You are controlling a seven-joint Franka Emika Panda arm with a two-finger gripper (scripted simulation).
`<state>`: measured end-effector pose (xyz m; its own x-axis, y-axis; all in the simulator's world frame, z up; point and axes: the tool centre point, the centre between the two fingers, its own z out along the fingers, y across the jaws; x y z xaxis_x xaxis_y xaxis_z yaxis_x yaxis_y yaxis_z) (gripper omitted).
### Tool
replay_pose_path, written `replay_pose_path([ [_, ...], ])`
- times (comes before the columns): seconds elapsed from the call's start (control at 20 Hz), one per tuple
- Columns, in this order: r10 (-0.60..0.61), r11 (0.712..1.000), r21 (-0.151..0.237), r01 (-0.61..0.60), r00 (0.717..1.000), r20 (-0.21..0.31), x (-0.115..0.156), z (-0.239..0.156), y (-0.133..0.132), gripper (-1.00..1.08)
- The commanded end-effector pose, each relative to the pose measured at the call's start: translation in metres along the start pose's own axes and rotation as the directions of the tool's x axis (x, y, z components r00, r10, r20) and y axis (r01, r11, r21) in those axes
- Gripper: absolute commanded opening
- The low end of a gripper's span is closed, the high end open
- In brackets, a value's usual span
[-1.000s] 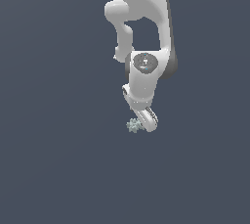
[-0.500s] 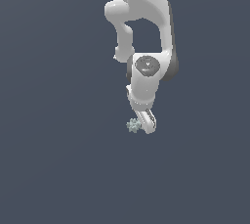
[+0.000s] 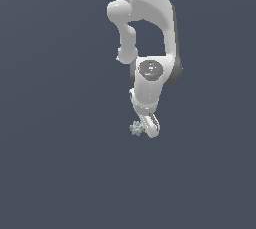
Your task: Pick up the object and move it to a goal position.
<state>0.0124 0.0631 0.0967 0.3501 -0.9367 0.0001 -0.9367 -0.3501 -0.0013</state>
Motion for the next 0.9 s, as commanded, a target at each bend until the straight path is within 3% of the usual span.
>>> replay_pose_path([
  [0.0,0.001,1.000,-0.001,-0.001,1.000,0.000,0.000,0.011,0.001,1.00],
  [0.5,0.003,1.000,-0.001,-0.003,1.000,0.000,0.000,0.042,0.000,1.00],
  [0.55,0.003,1.000,-0.001,-0.003,1.000,0.000,0.000,0.042,0.000,-1.00],
  [0.85,0.003,1.000,-0.001,-0.003,1.000,0.000,0.000,0.042,0.000,-1.00],
])
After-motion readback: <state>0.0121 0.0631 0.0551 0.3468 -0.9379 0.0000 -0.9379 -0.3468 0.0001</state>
